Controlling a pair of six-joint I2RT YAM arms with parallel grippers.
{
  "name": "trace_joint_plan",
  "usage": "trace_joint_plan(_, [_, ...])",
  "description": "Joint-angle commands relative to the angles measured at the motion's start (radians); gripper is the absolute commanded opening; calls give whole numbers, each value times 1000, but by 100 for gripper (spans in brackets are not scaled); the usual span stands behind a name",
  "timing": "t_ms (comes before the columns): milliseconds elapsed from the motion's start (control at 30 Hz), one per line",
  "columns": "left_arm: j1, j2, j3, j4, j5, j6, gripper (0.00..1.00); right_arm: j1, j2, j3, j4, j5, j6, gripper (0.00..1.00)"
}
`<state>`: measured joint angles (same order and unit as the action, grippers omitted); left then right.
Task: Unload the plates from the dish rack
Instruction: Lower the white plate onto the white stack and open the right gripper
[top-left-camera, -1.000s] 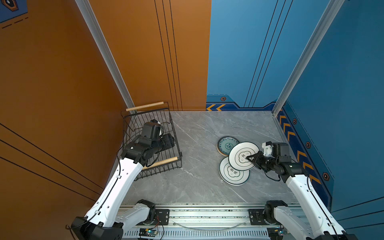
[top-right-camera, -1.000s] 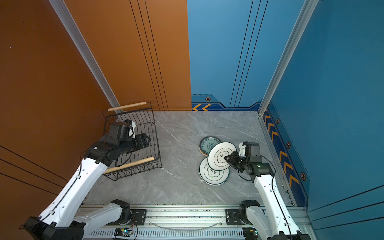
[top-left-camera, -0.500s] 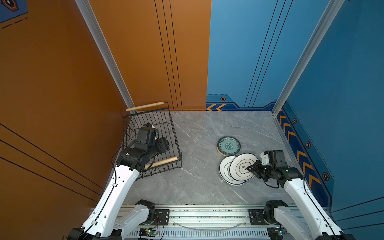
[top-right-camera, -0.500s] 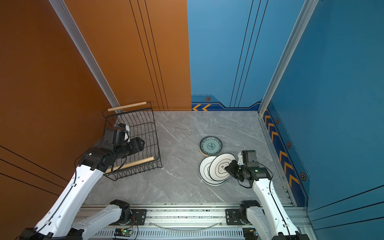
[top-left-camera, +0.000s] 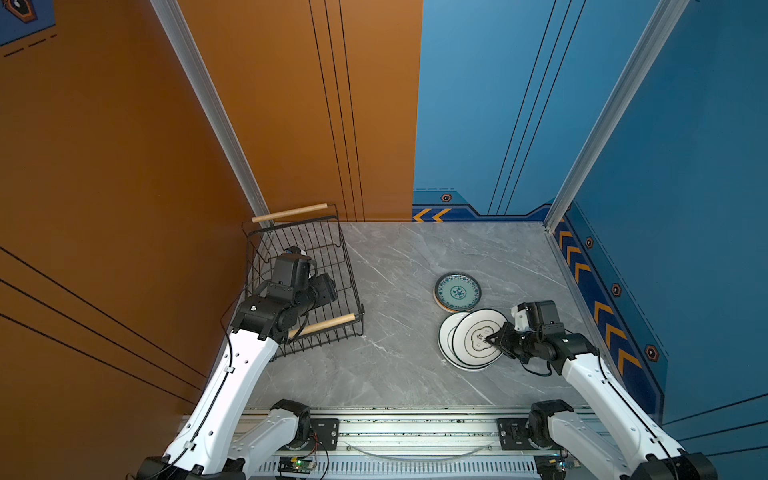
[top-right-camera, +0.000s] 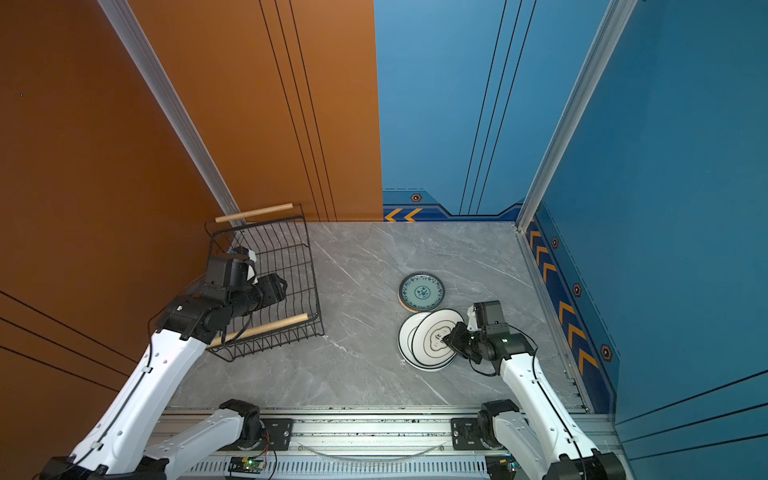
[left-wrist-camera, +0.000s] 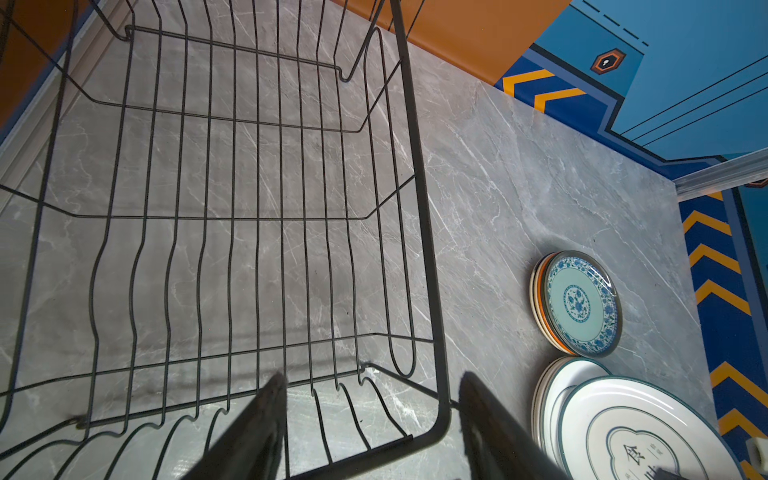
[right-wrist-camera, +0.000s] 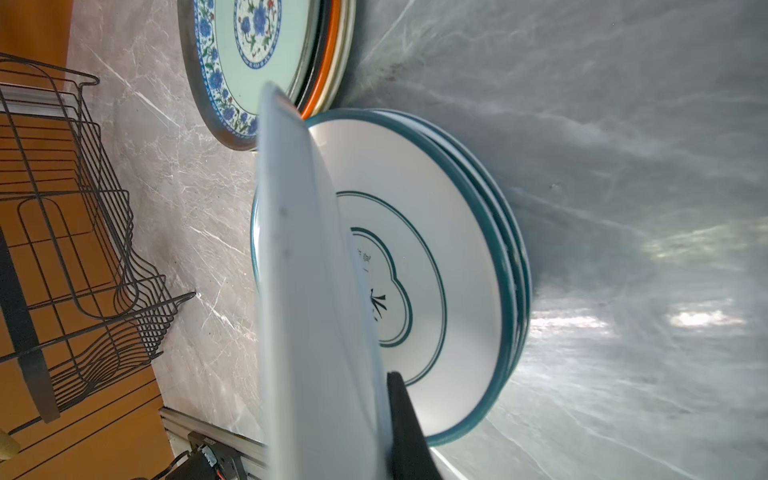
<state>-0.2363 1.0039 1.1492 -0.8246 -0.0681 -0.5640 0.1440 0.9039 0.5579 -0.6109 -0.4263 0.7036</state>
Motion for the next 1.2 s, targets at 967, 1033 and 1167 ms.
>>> trace_joint_plan(967, [64,2,-10,-42,2,34,68,74,144,41,-87,153,-70,58])
trace_joint_plan(1033, [64,5,-14,-42,2,36,68,85,148,53,-103,182,-73,60])
trace_joint_plan(1167, [63,17,-15,-43,8,38,68,110,159,75,-129,222,-81,64])
